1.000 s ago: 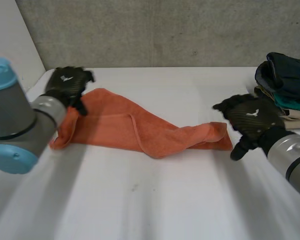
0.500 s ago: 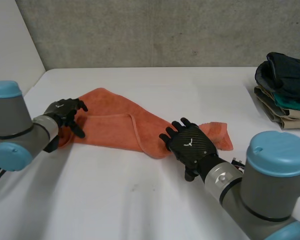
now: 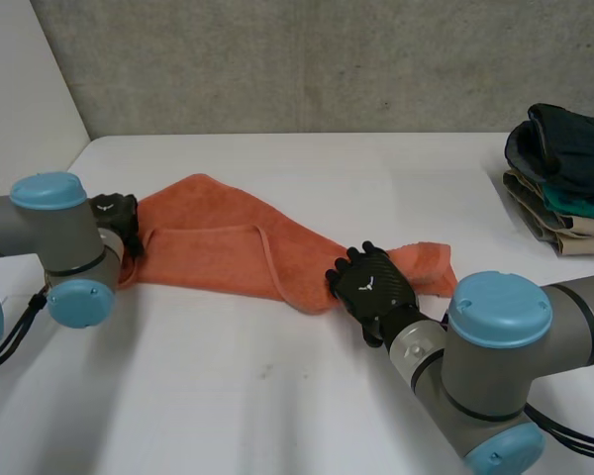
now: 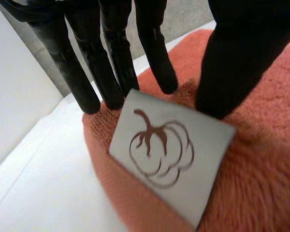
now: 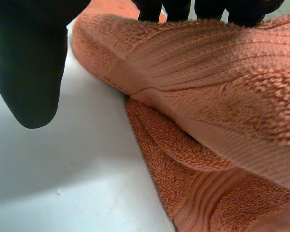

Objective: Fold the laundry.

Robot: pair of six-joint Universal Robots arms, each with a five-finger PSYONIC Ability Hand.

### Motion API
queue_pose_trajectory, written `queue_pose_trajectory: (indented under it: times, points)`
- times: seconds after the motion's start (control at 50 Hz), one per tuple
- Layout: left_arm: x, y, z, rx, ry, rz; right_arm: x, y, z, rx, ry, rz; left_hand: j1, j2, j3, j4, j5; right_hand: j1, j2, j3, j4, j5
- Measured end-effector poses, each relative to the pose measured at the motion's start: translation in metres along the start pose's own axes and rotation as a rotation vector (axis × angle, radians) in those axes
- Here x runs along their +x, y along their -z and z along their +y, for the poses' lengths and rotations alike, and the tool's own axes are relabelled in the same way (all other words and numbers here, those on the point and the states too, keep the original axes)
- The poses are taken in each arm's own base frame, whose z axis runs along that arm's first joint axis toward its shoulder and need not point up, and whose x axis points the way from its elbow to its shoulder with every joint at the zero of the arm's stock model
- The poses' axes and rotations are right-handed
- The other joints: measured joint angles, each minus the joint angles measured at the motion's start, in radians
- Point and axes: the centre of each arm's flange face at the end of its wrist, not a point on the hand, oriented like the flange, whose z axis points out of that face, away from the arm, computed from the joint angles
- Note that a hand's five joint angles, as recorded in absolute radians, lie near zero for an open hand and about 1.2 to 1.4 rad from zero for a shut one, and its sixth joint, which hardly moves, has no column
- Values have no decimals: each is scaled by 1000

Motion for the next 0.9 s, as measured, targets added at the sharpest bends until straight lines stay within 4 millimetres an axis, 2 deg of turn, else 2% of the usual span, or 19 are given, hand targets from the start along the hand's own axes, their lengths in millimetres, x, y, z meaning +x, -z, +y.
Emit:
queue_pose_trajectory:
  times: [0.04,0.06,0.18,0.24,0.3,0.36,0.38,0.4,0.42,0.44,0.48,0.5,0.56,0.62,0.68,0.72,0.78,0.88,0.9]
  points:
    - [-1,0,1,-5,-12,-3,1,-2,1,-2,0,5,175,192,189,183,183,65,70,68,67,64]
    - [-1,1,1,-9,-20,-5,2,-4,1,-4,0,9,217,244,238,245,242,221,221,214,211,204]
    - [-4,8,-4,-21,-30,-3,9,-12,0,8,1,38,217,279,275,281,257,688,770,749,757,731]
    - [-8,18,-15,-16,-28,-1,21,-16,-1,13,-3,69,217,279,275,281,256,688,779,768,786,744]
    - [-14,33,-34,-1,-23,2,42,-19,-4,21,-12,121,217,280,275,281,256,688,779,768,786,746]
    - [-23,59,-62,34,-15,8,78,-14,-17,42,-21,202,217,280,276,281,257,688,779,768,786,746]
    - [-24,64,-68,41,-14,12,84,-12,-19,45,-22,214,217,280,277,281,257,688,779,768,786,746]
    - [-27,77,-79,60,-13,21,100,-6,-27,48,-27,244,217,280,277,282,256,688,779,768,786,748]
    - [-28,82,-83,69,-12,27,107,-3,-31,48,-30,255,217,280,277,282,257,688,779,768,786,749]
    - [-31,98,-94,92,-11,44,123,4,-38,43,-42,279,217,281,277,282,257,688,779,769,788,756]
    - [-33,109,-101,110,-11,59,133,10,-43,32,-54,288,217,281,277,282,256,688,779,773,789,759]
    - [-34,128,-110,140,-12,91,149,19,-50,5,-82,290,217,281,277,285,257,688,779,777,790,762]
    - [-34,150,-115,168,-14,141,165,32,-57,-55,-137,255,217,281,278,285,257,688,779,779,790,765]
    - [-29,166,-108,166,-17,201,169,41,-60,-104,-183,192,195,244,253,254,242,688,779,779,792,765]
    - [-21,172,-94,141,-16,255,166,44,-59,-127,-217,128,-215,-137,-130,-119,-114,688,779,779,792,765]
    - [-13,172,-83,118,-15,288,162,42,-55,-132,-233,96,-371,-289,-282,-283,-275,688,779,779,792,766]
    - [10,171,-62,75,-10,362,152,35,-45,-135,-256,63,-459,-410,-404,-421,-416,688,780,779,792,770]
    - [53,171,-37,33,2,459,136,27,-29,-134,-284,45,-490,-460,-453,-471,-469,688,780,779,792,771]
    - [57,170,-35,31,3,463,136,27,-28,-134,-285,44,-490,-460,-453,-471,-469,688,780,779,792,771]
